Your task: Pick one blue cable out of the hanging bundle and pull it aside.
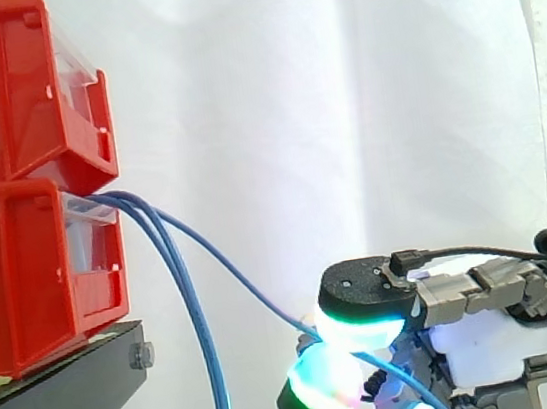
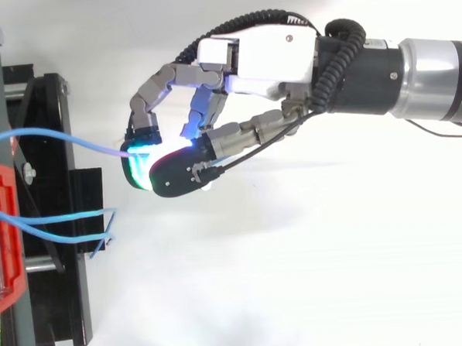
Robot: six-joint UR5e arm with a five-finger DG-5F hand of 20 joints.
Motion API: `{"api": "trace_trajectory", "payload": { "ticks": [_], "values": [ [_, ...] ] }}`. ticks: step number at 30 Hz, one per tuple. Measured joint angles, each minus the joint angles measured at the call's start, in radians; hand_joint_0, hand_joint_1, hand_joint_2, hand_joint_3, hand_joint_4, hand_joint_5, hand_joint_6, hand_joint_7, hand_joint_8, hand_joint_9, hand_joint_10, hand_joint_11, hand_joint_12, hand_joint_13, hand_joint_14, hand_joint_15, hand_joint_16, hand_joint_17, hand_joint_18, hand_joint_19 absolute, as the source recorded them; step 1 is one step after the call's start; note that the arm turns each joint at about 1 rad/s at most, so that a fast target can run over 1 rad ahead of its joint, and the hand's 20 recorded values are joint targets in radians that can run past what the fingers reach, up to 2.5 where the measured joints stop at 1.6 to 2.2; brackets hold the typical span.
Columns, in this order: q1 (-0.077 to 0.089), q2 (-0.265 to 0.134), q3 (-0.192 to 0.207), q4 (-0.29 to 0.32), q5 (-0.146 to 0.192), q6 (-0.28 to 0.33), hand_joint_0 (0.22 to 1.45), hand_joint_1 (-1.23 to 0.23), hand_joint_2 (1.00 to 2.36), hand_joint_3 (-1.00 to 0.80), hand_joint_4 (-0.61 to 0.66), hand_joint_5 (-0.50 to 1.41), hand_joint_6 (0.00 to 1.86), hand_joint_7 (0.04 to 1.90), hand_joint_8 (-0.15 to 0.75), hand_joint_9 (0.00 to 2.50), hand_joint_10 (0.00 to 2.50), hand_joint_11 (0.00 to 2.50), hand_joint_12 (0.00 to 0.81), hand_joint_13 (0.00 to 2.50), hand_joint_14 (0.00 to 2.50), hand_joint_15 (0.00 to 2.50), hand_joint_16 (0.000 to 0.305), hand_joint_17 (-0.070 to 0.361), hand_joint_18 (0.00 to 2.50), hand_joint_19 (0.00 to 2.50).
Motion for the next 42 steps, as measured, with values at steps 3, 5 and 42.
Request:
{"api": "trace_trajectory", "payload": {
  "ticks": [3, 5, 42],
  "values": [
    [-0.003, 0.000, 0.001, 0.001, 0.000, 0.003, 0.53, -0.71, 1.47, -0.06, -0.23, -0.07, 0.96, 1.01, 0.290, 1.27, 0.02, 0.97, 0.363, 1.15, 0.02, 0.81, 0.061, 0.137, 0.99, 0.52],
    [-0.004, 0.000, 0.004, 0.001, 0.000, 0.003, 0.52, -0.70, 1.54, -0.07, -0.24, -0.07, 0.96, 1.01, 0.290, 1.28, 0.02, 0.96, 0.363, 1.16, 0.02, 0.80, 0.061, 0.137, 0.99, 0.52],
    [-0.005, 0.000, 0.025, 0.001, -0.001, -0.011, 0.64, -0.79, 1.01, -0.32, -0.09, -0.14, 0.96, 0.84, 0.207, 1.01, 0.03, 0.89, 0.281, 0.87, 0.03, 0.69, 0.044, 0.100, 0.71, 0.55]
  ]
}}
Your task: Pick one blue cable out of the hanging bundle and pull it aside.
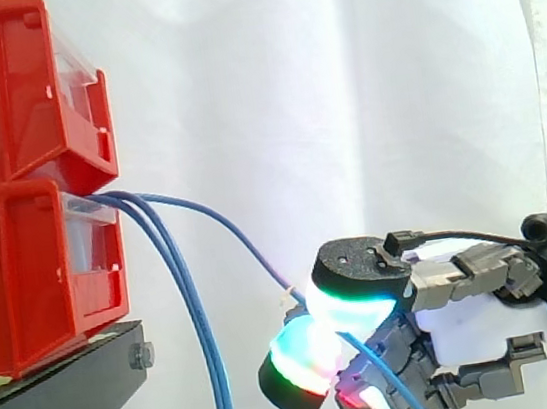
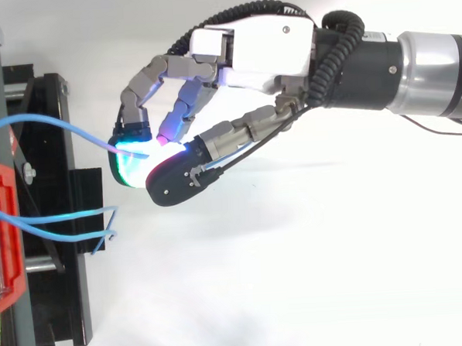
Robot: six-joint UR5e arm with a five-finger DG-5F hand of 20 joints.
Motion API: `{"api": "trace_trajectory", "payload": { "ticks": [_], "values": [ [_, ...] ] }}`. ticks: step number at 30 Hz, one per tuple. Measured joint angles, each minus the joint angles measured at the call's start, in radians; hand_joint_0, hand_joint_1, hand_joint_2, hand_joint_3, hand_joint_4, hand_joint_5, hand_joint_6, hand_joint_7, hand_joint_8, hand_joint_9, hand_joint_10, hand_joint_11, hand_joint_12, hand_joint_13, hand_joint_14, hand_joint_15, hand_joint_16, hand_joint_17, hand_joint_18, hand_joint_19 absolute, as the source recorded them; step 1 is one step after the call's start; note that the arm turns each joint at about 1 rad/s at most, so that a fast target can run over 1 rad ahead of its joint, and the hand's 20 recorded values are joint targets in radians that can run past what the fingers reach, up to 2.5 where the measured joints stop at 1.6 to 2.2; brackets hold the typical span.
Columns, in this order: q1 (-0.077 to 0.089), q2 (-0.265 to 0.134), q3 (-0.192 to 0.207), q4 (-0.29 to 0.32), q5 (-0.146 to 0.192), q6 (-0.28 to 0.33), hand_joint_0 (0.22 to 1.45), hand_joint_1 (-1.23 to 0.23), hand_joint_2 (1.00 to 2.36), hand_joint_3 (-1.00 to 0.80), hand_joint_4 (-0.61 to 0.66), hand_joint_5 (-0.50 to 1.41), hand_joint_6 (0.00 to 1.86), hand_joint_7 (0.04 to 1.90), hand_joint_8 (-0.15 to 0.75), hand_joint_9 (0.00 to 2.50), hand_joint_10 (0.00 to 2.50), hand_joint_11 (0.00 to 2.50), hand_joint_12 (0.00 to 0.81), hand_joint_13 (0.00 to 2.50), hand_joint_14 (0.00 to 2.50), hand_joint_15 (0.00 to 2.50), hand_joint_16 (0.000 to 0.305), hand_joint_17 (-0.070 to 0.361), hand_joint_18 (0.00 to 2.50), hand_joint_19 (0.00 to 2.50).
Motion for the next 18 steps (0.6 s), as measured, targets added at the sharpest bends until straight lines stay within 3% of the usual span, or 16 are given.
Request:
{"api": "trace_trajectory", "payload": {
  "ticks": [7, 14, 18],
  "values": [
    [-0.002, 0.000, 0.000, 0.000, -0.001, 0.000, 0.63, -0.77, 1.01, -0.33, -0.08, -0.14, 0.96, 0.84, 0.208, 1.02, 0.03, 0.89, 0.285, 0.87, 0.03, 0.69, 0.044, 0.100, 0.71, 0.55],
    [-0.002, 0.000, 0.000, 0.000, 0.000, 0.000, 0.56, -0.72, 1.00, -0.50, -0.03, -0.14, 0.95, 0.79, 0.214, 1.02, 0.02, 0.89, 0.293, 0.88, 0.03, 0.68, 0.046, 0.104, 0.72, 0.55],
    [-0.002, 0.001, 0.000, 0.001, 0.000, 0.000, 0.51, -0.67, 1.00, -0.50, -0.01, -0.14, 0.94, 0.77, 0.230, 1.02, 0.02, 0.87, 0.303, 0.89, 0.03, 0.68, 0.049, 0.110, 0.74, 0.53]
  ]
}}
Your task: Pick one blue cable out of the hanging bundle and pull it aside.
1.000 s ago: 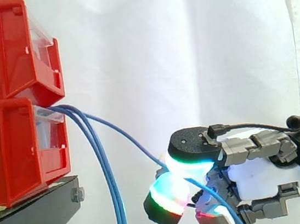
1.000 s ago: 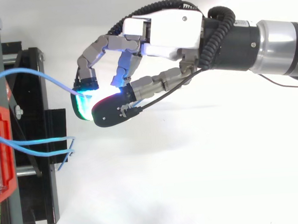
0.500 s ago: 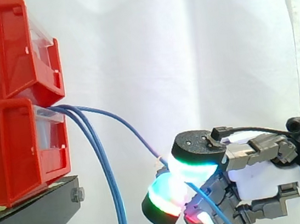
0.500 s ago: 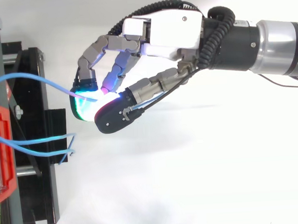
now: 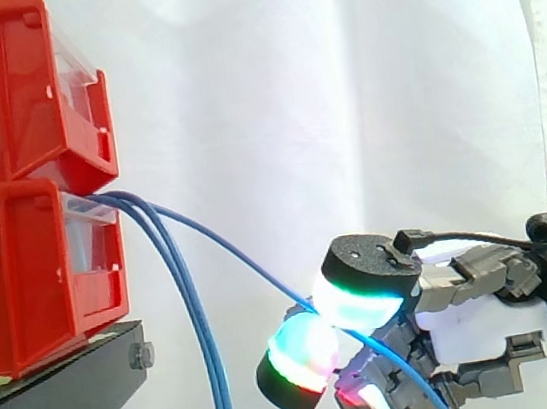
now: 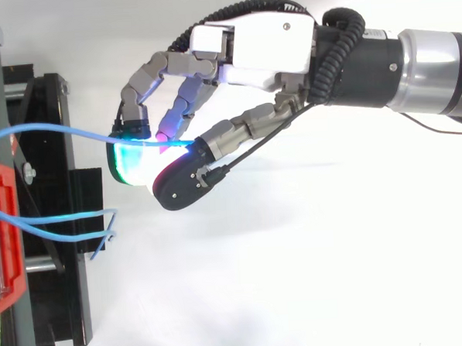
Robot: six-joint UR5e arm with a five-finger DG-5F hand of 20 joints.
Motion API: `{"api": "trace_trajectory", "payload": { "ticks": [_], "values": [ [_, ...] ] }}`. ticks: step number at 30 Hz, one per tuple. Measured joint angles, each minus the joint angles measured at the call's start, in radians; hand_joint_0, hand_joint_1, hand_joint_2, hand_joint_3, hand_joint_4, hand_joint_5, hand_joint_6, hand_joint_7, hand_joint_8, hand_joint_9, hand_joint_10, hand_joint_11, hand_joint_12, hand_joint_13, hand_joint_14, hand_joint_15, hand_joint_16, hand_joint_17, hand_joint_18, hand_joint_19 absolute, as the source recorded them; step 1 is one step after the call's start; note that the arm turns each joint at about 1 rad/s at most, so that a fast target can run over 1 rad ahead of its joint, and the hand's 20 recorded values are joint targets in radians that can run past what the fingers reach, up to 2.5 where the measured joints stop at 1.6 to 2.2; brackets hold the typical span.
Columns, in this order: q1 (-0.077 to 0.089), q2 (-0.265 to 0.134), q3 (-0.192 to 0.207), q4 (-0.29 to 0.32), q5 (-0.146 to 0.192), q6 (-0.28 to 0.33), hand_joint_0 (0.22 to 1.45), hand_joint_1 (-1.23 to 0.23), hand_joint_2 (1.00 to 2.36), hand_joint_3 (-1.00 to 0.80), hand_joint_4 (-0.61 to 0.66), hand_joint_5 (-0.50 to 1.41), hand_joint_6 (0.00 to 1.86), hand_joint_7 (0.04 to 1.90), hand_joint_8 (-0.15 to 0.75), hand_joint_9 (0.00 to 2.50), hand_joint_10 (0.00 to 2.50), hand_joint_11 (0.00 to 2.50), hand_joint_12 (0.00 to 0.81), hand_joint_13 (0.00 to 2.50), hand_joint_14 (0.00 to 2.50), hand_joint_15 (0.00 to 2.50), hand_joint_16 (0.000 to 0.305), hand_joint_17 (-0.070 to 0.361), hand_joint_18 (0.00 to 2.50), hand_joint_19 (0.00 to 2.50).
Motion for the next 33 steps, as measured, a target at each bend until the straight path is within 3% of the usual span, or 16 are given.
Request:
{"api": "trace_trajectory", "payload": {
  "ticks": [9, 20, 23, 29, 33],
  "values": [
    [-0.001, 0.000, 0.000, -0.003, 0.001, 0.008, 0.49, -0.55, 1.00, -0.50, 0.00, -0.14, 0.92, 0.78, 0.246, 1.05, 0.02, 0.87, 0.314, 0.91, 0.03, 0.66, 0.051, 0.115, 0.76, 0.54],
    [-0.003, 0.000, 0.000, -0.028, 0.009, 0.060, 0.50, -0.49, 1.00, -0.50, 0.03, -0.14, 0.90, 0.78, 0.246, 1.04, 0.02, 0.86, 0.315, 0.92, 0.02, 0.67, 0.052, 0.116, 0.76, 0.55],
    [-0.003, -0.001, 0.000, -0.026, 0.029, 0.061, 0.49, -0.48, 1.00, -0.50, 0.05, -0.14, 0.89, 0.74, 0.250, 1.04, 0.02, 0.84, 0.316, 0.92, 0.02, 0.67, 0.052, 0.117, 0.76, 0.55],
    [0.004, -0.026, 0.000, 0.000, 0.103, 0.064, 0.49, -0.46, 1.00, -0.50, 0.06, -0.14, 0.86, 0.74, 0.251, 1.03, 0.02, 0.83, 0.323, 0.92, 0.02, 0.67, 0.053, 0.119, 0.77, 0.54],
    [0.010, -0.034, 0.001, 0.013, 0.118, 0.067, 0.49, -0.46, 1.00, -0.50, 0.06, -0.14, 0.85, 0.74, 0.255, 1.03, 0.02, 0.83, 0.323, 0.92, 0.02, 0.67, 0.053, 0.119, 0.77, 0.55]
  ]
}}
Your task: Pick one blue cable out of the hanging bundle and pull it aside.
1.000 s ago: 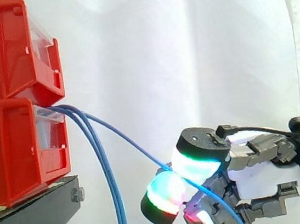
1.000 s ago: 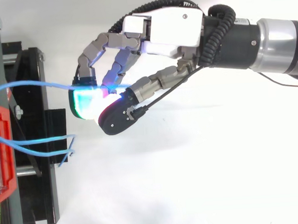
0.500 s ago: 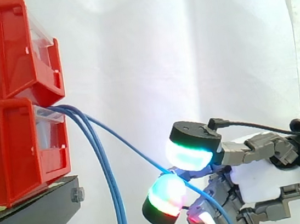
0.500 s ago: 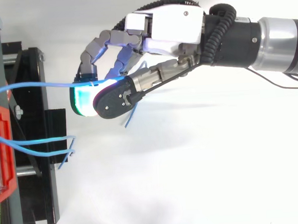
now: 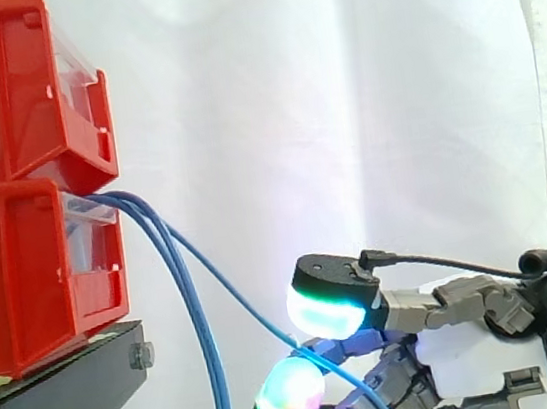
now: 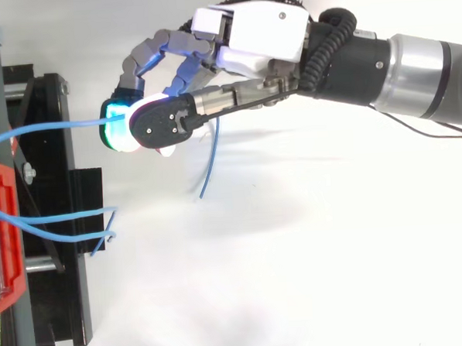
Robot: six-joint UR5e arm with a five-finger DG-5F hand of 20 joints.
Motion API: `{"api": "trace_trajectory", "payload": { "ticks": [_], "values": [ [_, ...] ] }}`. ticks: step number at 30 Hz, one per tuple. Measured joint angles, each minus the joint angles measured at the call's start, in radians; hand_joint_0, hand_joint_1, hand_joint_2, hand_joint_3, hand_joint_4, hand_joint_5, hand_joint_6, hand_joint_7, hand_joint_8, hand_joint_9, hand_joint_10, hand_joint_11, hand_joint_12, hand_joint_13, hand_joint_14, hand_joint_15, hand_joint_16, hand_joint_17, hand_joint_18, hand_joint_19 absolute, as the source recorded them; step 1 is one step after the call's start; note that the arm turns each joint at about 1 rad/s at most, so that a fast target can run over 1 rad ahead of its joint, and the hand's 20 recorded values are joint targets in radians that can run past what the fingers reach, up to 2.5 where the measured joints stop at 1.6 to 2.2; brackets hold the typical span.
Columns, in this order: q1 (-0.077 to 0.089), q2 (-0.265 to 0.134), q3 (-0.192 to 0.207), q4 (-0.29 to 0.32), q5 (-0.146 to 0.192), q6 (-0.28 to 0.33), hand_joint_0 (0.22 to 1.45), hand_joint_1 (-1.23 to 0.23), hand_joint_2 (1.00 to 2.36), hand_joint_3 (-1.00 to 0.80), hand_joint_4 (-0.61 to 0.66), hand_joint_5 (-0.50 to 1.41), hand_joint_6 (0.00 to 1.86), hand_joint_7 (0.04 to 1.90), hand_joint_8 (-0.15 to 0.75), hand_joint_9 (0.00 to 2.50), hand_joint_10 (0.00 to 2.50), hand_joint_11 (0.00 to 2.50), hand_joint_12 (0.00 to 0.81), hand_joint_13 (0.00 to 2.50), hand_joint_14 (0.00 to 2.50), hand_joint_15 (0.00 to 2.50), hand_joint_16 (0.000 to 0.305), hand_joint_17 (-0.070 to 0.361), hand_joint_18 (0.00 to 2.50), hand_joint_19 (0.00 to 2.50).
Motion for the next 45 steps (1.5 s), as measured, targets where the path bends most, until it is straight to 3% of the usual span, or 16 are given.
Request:
{"api": "trace_trajectory", "payload": {
  "ticks": [12, 18, 31, 39, 45],
  "values": [
    [0.007, -0.001, 0.007, 0.006, 0.000, -0.001, 0.56, -0.52, 1.01, -0.42, 0.03, -0.14, 0.89, 0.83, 0.240, 1.03, 0.02, 0.84, 0.300, 0.92, 0.02, 0.68, 0.049, 0.109, 0.73, 0.57],
    [0.008, -0.001, 0.033, -0.007, -0.016, -0.001, 0.56, -0.54, 1.01, -0.41, 0.03, -0.14, 0.90, 0.81, 0.236, 1.03, 0.02, 0.85, 0.299, 0.92, 0.02, 0.68, 0.049, 0.109, 0.73, 0.57],
    [0.009, 0.003, 0.038, -0.041, -0.045, 0.007, 0.54, -0.57, 1.00, -0.44, 0.04, -0.14, 0.90, 0.76, 0.240, 1.04, 0.02, 0.85, 0.302, 0.93, 0.02, 0.68, 0.050, 0.112, 0.74, 0.57],
    [0.000, 0.000, 0.034, -0.041, -0.046, 0.010, 0.51, -0.55, 1.00, -0.49, 0.06, -0.14, 0.88, 0.74, 0.247, 1.04, 0.02, 0.83, 0.312, 0.94, 0.03, 0.68, 0.051, 0.115, 0.76, 0.56],
    [-0.007, -0.002, 0.002, -0.012, -0.043, 0.031, 0.50, -0.54, 1.00, -0.50, 0.06, -0.14, 0.87, 0.74, 0.251, 1.04, 0.02, 0.83, 0.316, 0.95, 0.02, 0.68, 0.052, 0.117, 0.77, 0.56]
  ]
}}
